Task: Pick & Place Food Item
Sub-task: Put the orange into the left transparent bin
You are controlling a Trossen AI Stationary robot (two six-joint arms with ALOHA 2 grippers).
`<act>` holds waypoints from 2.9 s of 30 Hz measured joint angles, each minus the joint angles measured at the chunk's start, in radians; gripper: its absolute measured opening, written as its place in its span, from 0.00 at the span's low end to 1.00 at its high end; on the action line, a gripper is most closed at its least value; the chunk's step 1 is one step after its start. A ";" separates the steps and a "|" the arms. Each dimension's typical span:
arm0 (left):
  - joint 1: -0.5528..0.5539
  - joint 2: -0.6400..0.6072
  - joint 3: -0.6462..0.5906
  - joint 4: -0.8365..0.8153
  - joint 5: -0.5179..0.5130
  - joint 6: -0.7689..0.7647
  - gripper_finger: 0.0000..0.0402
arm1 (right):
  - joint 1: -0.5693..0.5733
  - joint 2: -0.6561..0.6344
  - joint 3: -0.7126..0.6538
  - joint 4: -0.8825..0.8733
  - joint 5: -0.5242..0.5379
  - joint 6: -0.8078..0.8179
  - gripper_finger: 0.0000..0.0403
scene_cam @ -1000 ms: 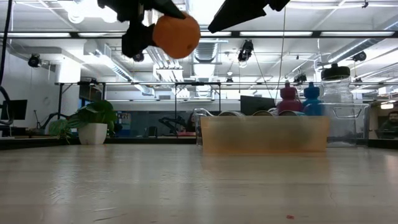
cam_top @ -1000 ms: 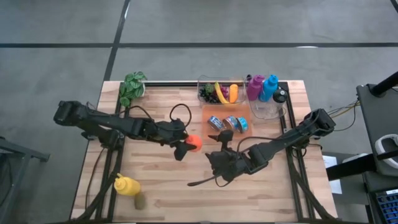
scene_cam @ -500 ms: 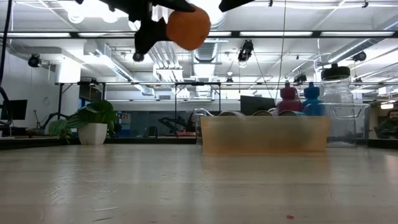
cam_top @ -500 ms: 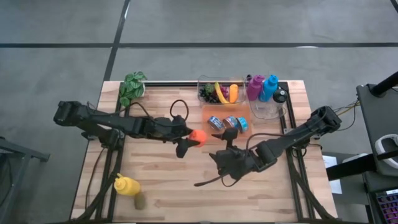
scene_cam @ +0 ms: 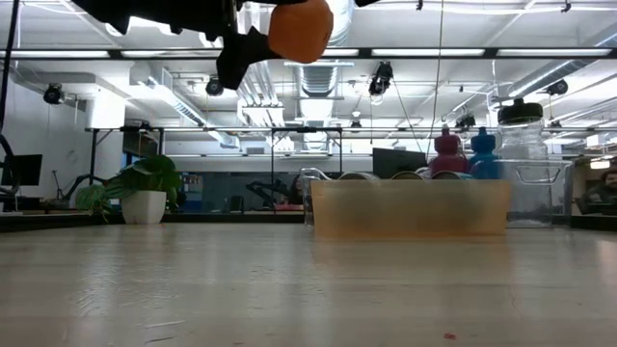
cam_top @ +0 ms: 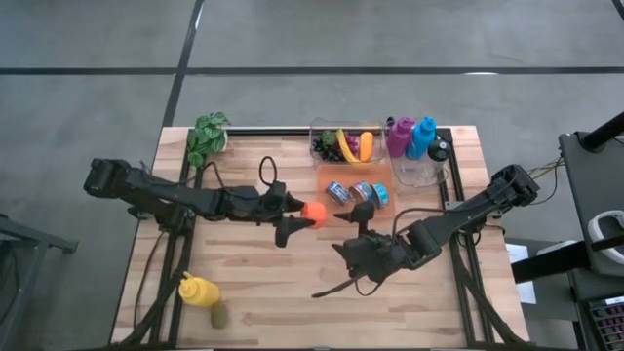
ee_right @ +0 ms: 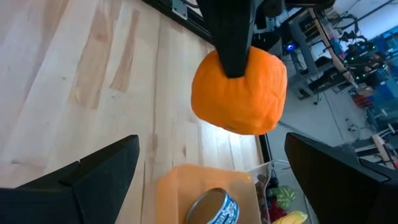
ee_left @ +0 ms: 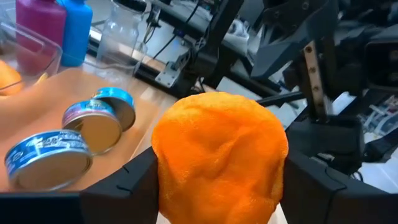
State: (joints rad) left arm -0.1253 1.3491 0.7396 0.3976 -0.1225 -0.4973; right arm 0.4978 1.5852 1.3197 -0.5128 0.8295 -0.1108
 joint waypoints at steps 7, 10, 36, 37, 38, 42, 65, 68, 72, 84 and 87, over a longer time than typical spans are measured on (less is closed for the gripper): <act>0.000 0.000 -0.025 0.095 0.000 -0.008 0.61 | 0.000 0.000 0.000 0.000 0.000 -0.049 0.99; -0.006 0.000 -0.026 0.139 0.000 -0.008 0.61 | 0.000 0.002 0.000 0.001 0.001 -0.071 0.99; -0.011 0.028 -0.025 0.269 -0.001 -0.024 0.60 | -0.001 0.003 0.013 0.152 0.116 -0.283 0.99; -0.011 0.029 -0.025 0.269 -0.001 -0.028 0.61 | -0.001 0.003 0.013 0.160 0.116 -0.298 0.99; -0.011 0.030 -0.025 0.268 -0.001 -0.030 0.61 | -0.001 0.003 0.012 0.165 0.116 -0.310 0.99; -0.011 0.030 -0.025 0.284 -0.012 -0.030 0.61 | -0.002 0.003 0.011 0.165 0.116 -0.316 0.99; -0.027 0.103 -0.019 0.433 -0.009 -0.054 0.61 | -0.040 0.003 0.004 0.196 0.116 -0.378 0.99; -0.036 0.114 -0.018 0.464 -0.008 -0.054 0.60 | -0.041 0.003 0.002 0.204 0.116 -0.384 0.99; -0.044 0.149 -0.018 0.536 -0.009 -0.071 0.60 | -0.041 0.003 0.002 0.208 0.116 -0.391 0.99; -0.050 0.224 0.026 0.563 -0.004 -0.079 0.60 | -0.041 0.003 0.002 0.209 0.113 -0.391 0.99; -0.050 0.228 0.031 0.556 0.000 -0.079 0.60 | -0.040 0.003 0.002 0.209 0.113 -0.390 0.99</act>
State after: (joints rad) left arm -0.1753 1.5770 0.7704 0.9534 -0.1226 -0.5758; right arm 0.4580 1.5887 1.3216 -0.3042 0.9421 -0.5003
